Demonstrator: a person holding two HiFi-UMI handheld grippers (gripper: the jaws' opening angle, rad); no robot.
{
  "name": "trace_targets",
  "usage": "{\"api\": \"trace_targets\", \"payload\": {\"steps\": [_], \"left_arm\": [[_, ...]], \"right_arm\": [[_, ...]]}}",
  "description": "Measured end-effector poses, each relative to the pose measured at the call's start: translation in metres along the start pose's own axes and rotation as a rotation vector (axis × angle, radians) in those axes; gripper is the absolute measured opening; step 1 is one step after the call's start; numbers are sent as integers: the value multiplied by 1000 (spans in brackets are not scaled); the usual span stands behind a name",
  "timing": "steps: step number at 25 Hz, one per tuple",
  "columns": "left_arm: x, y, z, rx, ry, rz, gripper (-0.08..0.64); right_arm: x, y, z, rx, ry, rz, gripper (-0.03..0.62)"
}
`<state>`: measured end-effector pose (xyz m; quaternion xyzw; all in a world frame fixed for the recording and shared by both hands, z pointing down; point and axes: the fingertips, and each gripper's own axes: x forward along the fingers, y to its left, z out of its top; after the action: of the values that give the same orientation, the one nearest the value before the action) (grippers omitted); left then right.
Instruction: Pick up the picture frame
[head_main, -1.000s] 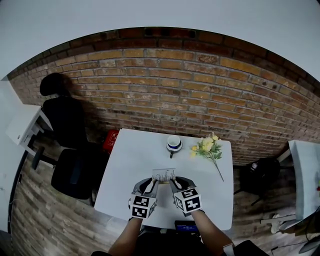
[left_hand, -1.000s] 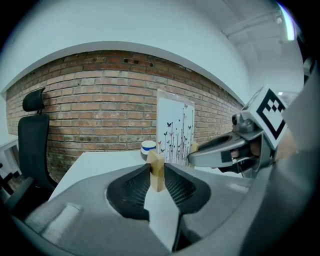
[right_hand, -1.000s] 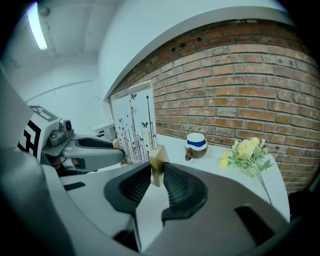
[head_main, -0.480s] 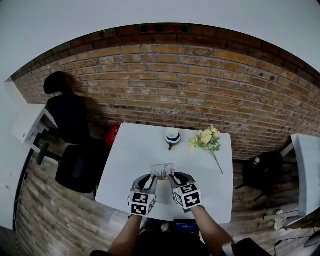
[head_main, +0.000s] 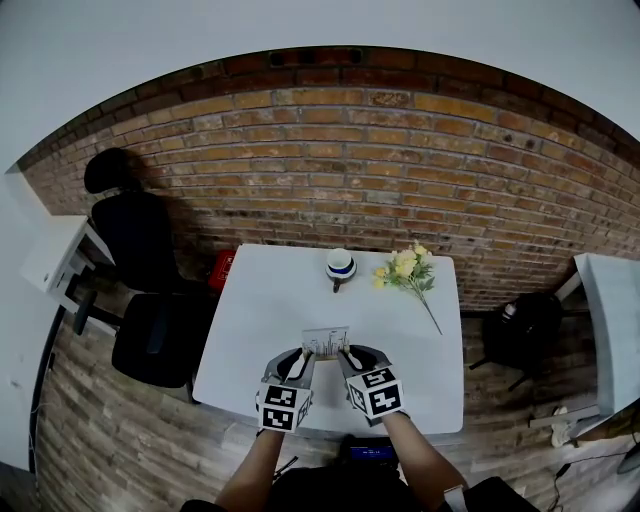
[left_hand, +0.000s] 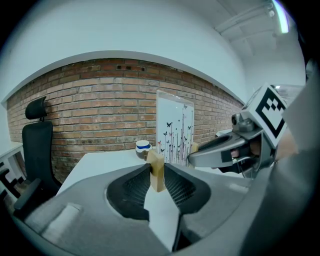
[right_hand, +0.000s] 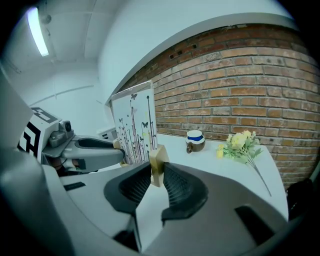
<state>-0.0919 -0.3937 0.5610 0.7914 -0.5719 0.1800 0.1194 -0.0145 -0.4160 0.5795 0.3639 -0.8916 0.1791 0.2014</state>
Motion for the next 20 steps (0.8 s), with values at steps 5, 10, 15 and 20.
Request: {"api": "trace_targets", "payload": {"steps": [5,10,15,20], "left_arm": [[-31,1,-9,-5,-19,-29,94],[-77,7,-27,-14,-32,-40,91],[-123,4,-55,-21,-29,-70,91],[-167,-5,-82,-24,-35,-91,91]], "right_arm": [[-13,28,-5,-13,-7,-3,86],[-29,74,-18,-30,-10,-22,86],[-48,119,-43,-28,0,-47,86],[-71,159,-71,-25,10,-64,84]]}}
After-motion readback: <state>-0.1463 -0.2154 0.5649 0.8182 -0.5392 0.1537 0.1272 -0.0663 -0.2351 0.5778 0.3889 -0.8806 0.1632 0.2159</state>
